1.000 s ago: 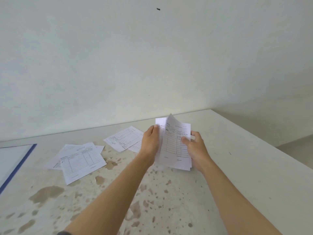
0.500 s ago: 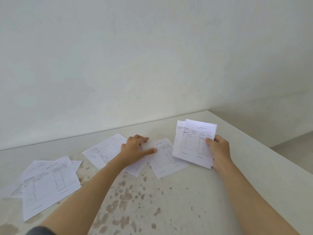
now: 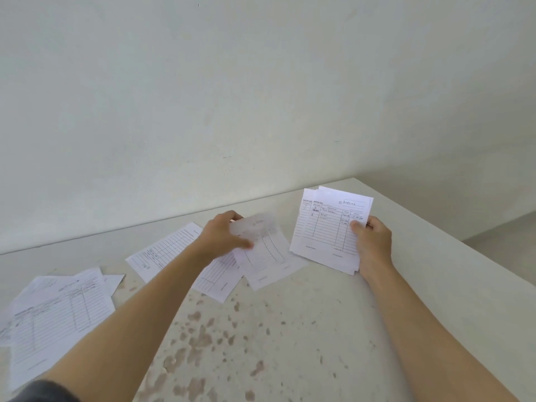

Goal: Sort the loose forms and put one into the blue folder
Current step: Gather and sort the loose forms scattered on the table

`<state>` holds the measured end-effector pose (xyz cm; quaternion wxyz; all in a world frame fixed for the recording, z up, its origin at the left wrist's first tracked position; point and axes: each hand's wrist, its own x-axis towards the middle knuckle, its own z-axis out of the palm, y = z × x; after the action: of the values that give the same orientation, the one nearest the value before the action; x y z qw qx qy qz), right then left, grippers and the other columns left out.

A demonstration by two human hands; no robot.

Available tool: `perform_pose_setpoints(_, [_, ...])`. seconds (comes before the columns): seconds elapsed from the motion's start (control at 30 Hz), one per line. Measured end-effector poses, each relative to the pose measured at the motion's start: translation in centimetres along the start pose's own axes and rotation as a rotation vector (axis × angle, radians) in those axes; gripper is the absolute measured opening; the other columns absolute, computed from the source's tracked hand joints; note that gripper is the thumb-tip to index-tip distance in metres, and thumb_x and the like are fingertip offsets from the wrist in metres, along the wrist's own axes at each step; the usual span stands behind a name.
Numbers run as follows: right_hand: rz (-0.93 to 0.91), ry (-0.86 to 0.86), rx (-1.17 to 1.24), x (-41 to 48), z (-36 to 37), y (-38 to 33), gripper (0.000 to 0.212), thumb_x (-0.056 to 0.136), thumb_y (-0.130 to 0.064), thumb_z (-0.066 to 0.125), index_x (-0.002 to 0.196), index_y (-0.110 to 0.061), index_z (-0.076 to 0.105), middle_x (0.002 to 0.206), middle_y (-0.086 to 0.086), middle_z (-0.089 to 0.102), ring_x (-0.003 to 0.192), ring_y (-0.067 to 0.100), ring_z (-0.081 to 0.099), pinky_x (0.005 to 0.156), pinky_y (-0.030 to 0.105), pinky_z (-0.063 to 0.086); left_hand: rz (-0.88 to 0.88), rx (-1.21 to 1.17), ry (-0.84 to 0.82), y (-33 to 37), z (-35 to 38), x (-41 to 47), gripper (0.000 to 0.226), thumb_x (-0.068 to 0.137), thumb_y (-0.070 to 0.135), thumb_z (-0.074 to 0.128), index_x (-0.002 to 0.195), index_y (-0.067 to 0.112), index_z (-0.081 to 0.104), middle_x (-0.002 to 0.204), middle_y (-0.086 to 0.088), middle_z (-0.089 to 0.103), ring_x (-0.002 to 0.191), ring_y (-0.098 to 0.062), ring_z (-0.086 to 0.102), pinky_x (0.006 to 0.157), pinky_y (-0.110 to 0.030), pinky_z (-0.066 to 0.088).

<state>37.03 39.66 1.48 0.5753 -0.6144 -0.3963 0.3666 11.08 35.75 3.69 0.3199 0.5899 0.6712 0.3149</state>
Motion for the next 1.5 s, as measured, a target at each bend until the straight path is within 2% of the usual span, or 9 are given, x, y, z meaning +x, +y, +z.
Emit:
perform_pose_setpoints(0.2, [0.032, -0.042, 0.050, -1.6, -0.7, -0.8, 0.013, 0.092, -0.007, 0.045, 0.092, -0.009, 0.058, 0.085, 0.006, 0.061, 0.083, 0.028, 0.058, 0.081, 0.044, 0.052, 0.159, -0.587, 0.058, 2.2, -3.4, -4.6, 0.036, 0.073, 0.009, 0.076, 0.102, 0.011, 0.056, 0.093, -0.013, 0.075, 0.088, -0.028, 0.071, 0.086, -0.037, 0.052])
perform_pose_setpoints(0.3, [0.028, -0.190, 0.094, -3.7, 0.1, -1.9, 0.018, 0.094, -0.008, 0.043, 0.091, -0.010, 0.061, 0.084, 0.007, 0.063, 0.076, 0.026, 0.059, 0.072, 0.035, 0.049, 0.204, -0.525, 0.026, 4.0, -2.7, -6.2, 0.023, 0.075, 0.011, 0.076, 0.090, 0.011, 0.059, 0.088, -0.012, 0.075, 0.079, -0.022, 0.071, 0.074, -0.031, 0.054])
perform_pose_setpoints(0.43, [0.035, -0.322, 0.139, -7.0, 1.8, -2.8, 0.020, 0.095, -0.012, 0.043, 0.091, 0.001, 0.059, 0.081, 0.011, 0.062, 0.073, 0.021, 0.055, 0.070, 0.032, 0.040, 0.256, -0.372, 0.290, 5.4, -0.2, -6.9, 0.018, 0.075, 0.019, 0.078, 0.081, 0.009, 0.063, 0.075, -0.001, 0.069, 0.064, -0.010, 0.061, 0.062, -0.022, 0.050])
perform_pose_setpoints(0.6, [0.068, -0.395, 0.227, -10.1, 2.7, -3.2, 0.023, 0.097, -0.014, 0.040, 0.090, 0.003, 0.054, 0.086, 0.010, 0.060, 0.079, 0.020, 0.053, 0.076, 0.033, 0.038, 0.256, -0.273, 0.596, 4.8, 1.5, -8.0, 0.021, 0.078, 0.023, 0.074, 0.071, 0.030, 0.055, 0.109, 0.006, 0.045, 0.113, -0.015, 0.044, 0.093, -0.033, 0.040])
perform_pose_setpoints(0.83, [0.049, -0.442, 0.171, -12.9, 3.1, -4.3, 0.026, 0.099, -0.031, 0.038, 0.084, -0.017, 0.054, 0.089, 0.004, 0.058, 0.082, 0.019, 0.050, 0.073, 0.031, 0.038, 0.142, -0.445, 0.632, 4.0, 1.9, -9.4, 0.020, 0.080, 0.025, 0.071, 0.073, 0.027, 0.053, 0.114, 0.009, 0.047, 0.105, -0.023, 0.056, 0.091, -0.037, 0.045])
perform_pose_setpoints(0.93, [0.025, -0.468, 0.097, -13.8, 3.1, -4.6, 0.026, 0.095, -0.040, 0.048, 0.109, -0.021, 0.057, 0.114, -0.005, 0.062, 0.106, 0.018, 0.058, 0.088, 0.034, 0.047, 0.139, -0.428, 0.692, 3.8, 2.0, -9.6, 0.024, 0.078, 0.024, 0.073, 0.085, 0.023, 0.050, 0.107, 0.007, 0.050, 0.099, -0.025, 0.056, 0.084, -0.037, 0.047])
perform_pose_setpoints(1.13, [-0.113, -0.416, 0.035, -14.0, 3.4, -4.4, 0.015, 0.083, -0.010, 0.065, 0.090, -0.020, 0.059, 0.092, 0.001, 0.071, 0.087, 0.022, 0.068, 0.077, 0.037, 0.054, 0.135, -0.505, 0.669, 3.2, 1.9, -10.1, 0.059, 0.074, 0.022, 0.078, 0.117, 0.030, 0.038, 0.110, 0.004, 0.057, 0.098, -0.020, 0.058, 0.077, -0.033, 0.049])
perform_pose_setpoints(1.3, [-0.164, -0.407, 0.002, -13.6, 3.8, -4.1, 0.037, 0.078, -0.006, 0.071, 0.104, -0.024, 0.051, 0.086, -0.001, 0.072, 0.079, 0.018, 0.067, 0.077, 0.035, 0.052, 0.135, -0.510, 0.636, 1.6, 1.6, -9.9, 0.064, 0.074, 0.022, 0.078, 0.122, 0.035, 0.037, 0.099, 0.004, 0.058, 0.084, -0.021, 0.061, 0.068, -0.030, 0.048])
perform_pose_setpoints(1.5, [-0.162, -0.457, -0.012, -12.1, 4.1, -3.8, 0.025, 0.078, -0.002, 0.071, 0.098, -0.011, 0.059, 0.089, 0.003, 0.074, 0.080, 0.020, 0.069, 0.071, 0.027, 0.053, 0.167, -0.461, 0.544, 0.3, 0.5, -9.5, 0.063, 0.076, 0.030, 0.076, 0.126, 0.033, 0.038, 0.094, 0.008, 0.060, 0.081, -0.009, 0.062, 0.062, -0.017, 0.042])
